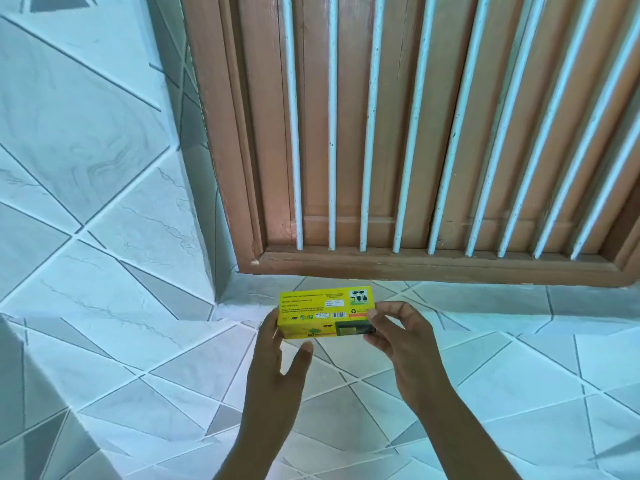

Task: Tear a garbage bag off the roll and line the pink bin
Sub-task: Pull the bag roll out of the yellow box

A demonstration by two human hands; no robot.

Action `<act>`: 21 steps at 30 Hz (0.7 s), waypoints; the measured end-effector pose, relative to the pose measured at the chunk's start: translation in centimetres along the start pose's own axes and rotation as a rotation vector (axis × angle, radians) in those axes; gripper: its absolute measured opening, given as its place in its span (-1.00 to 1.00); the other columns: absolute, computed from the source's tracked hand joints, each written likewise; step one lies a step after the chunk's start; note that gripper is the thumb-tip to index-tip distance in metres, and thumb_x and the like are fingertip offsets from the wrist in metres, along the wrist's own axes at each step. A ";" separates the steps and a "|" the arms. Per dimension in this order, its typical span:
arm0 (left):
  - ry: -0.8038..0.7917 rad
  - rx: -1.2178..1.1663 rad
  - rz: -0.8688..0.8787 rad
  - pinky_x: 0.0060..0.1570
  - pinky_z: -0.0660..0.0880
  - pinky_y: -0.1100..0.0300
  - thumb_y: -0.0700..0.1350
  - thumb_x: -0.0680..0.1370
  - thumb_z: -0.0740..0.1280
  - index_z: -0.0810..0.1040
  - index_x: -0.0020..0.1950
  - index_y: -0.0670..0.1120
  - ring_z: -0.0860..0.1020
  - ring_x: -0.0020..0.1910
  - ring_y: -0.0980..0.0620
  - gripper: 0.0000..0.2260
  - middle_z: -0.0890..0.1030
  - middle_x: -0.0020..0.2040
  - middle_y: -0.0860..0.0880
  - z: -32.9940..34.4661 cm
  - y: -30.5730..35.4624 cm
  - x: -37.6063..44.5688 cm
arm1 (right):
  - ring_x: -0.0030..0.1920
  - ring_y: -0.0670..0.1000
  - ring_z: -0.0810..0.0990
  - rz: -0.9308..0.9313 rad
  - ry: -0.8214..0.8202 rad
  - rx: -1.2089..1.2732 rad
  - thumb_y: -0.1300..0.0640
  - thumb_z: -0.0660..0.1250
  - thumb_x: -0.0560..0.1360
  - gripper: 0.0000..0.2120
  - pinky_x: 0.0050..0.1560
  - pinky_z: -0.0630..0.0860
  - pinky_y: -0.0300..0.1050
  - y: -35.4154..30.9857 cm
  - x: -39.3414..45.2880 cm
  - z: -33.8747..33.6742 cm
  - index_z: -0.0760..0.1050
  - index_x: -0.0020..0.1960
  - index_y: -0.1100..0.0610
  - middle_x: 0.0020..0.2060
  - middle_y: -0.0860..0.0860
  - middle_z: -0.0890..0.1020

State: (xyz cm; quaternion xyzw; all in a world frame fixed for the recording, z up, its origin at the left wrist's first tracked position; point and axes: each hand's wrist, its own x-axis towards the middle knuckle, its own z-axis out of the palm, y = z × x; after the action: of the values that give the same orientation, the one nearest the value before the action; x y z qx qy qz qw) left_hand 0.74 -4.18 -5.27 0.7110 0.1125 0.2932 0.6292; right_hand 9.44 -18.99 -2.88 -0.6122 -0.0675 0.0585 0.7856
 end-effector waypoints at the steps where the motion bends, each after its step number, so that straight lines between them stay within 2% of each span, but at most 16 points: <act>1: -0.001 -0.047 -0.016 0.36 0.31 0.17 -0.27 0.52 0.31 0.37 0.34 0.09 0.45 0.28 0.25 -0.55 0.52 0.21 0.30 -0.4 0.1 -1.0 | -0.08 0.11 0.64 0.012 0.006 0.009 0.28 0.37 0.45 -0.94 0.11 0.57 0.07 0.4 -1.0 0.1 0.53 -0.08 0.20 0.00 0.22 0.64; 4: -0.019 -0.111 -0.044 0.37 0.32 0.08 -0.30 0.53 0.29 0.39 0.31 0.07 0.46 0.30 0.16 -0.58 0.50 0.28 0.16 -2.4 0.4 -2.4 | -0.03 0.13 0.64 0.056 -0.009 0.057 0.33 0.36 0.45 -0.81 0.11 0.57 0.06 1.4 -3.5 0.4 0.51 0.06 0.23 0.09 0.21 0.62; 6: -0.050 -0.157 -0.078 0.26 0.41 0.16 -0.28 0.54 0.29 0.41 0.25 0.11 0.54 0.16 0.25 -0.62 0.54 0.23 0.08 -4.0 0.6 -2.8 | -0.02 0.14 0.63 0.094 -0.025 0.086 0.33 0.36 0.44 -0.76 0.11 0.56 0.06 1.8 -5.3 0.8 0.51 0.10 0.22 0.10 0.24 0.62; 8: -0.087 -0.212 -0.130 0.17 0.45 0.19 -0.16 0.52 0.35 0.42 0.24 0.11 0.57 0.13 0.19 -0.67 0.58 0.19 0.00 -5.5 0.5 -3.3 | -0.02 0.16 0.63 0.129 -0.035 0.111 0.33 0.38 0.43 -0.72 0.11 0.56 0.05 2.1 -7.1 1.3 0.49 0.12 0.21 0.09 0.26 0.63; 10: -0.123 -0.261 -0.185 0.19 0.46 0.10 0.04 0.41 0.44 0.45 0.18 0.16 0.54 0.20 -0.02 -0.63 0.60 0.16 -0.09 -7.3 0.3 -4.1 | 0.03 0.19 0.63 0.154 -0.040 0.107 0.30 0.45 0.36 -0.65 0.11 0.57 0.05 2.4 -9.2 2.0 0.49 0.13 0.20 0.09 0.26 0.63; 12: -0.150 -0.296 -0.237 0.16 0.51 0.08 0.13 0.28 0.42 0.48 0.11 0.18 0.57 0.12 -0.08 -0.59 0.61 0.12 -0.16 -9.1 -0.1 -5.2 | 0.08 0.21 0.63 0.166 -0.045 0.081 0.25 0.49 0.29 -0.57 0.11 0.58 0.05 2.5 -11.3 2.5 0.50 0.13 0.19 0.09 0.23 0.64; 14: -0.173 -0.317 -0.280 0.11 0.57 0.10 0.11 0.30 0.42 0.48 0.09 0.14 0.62 -0.02 -0.05 -0.62 0.61 0.06 -0.19 -10.7 -0.4 -6.3 | 0.08 0.19 0.64 0.162 -0.063 0.030 0.28 0.50 0.32 -0.59 0.12 0.57 0.05 2.4 -13.1 2.8 0.51 0.14 0.18 0.07 0.18 0.66; 16: -0.191 -0.334 -0.316 0.12 0.56 0.05 0.00 0.42 0.41 0.46 0.10 0.08 0.64 -0.09 -0.05 -0.72 0.61 0.04 -0.21 -12.1 -0.7 -7.5 | 0.05 0.15 0.65 0.155 -0.081 0.005 0.28 0.47 0.35 -0.64 0.14 0.56 0.05 2.3 -14.8 3.2 0.53 0.12 0.16 0.05 0.15 0.67; 19: -0.217 -0.372 -0.349 0.18 0.51 -0.03 -0.13 0.48 0.38 0.44 0.13 0.04 0.63 -0.07 -0.10 -0.74 0.61 0.04 -0.21 -13.8 -0.8 -9.3 | 0.01 0.10 0.65 0.149 -0.088 0.011 0.26 0.50 0.28 -0.61 0.12 0.57 0.02 2.6 -17.0 3.9 0.55 0.10 0.15 0.04 0.15 0.67; 21: -0.215 -0.402 -0.358 0.19 0.50 -0.04 -0.16 0.50 0.36 0.44 0.16 0.03 0.61 -0.04 -0.13 -0.73 0.60 0.03 -0.21 -14.7 -0.6 -10.5 | 0.00 0.10 0.65 0.143 -0.081 0.017 0.31 0.48 0.32 -0.63 0.11 0.57 0.01 2.9 -18.2 4.5 0.54 0.11 0.16 0.05 0.16 0.67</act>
State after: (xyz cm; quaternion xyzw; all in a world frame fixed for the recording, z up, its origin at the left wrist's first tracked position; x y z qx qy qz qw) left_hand -15.77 2.60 -8.21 0.5677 0.1084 0.1169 0.8077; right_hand -9.31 -17.20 -5.21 -0.6059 -0.0546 0.1399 0.7813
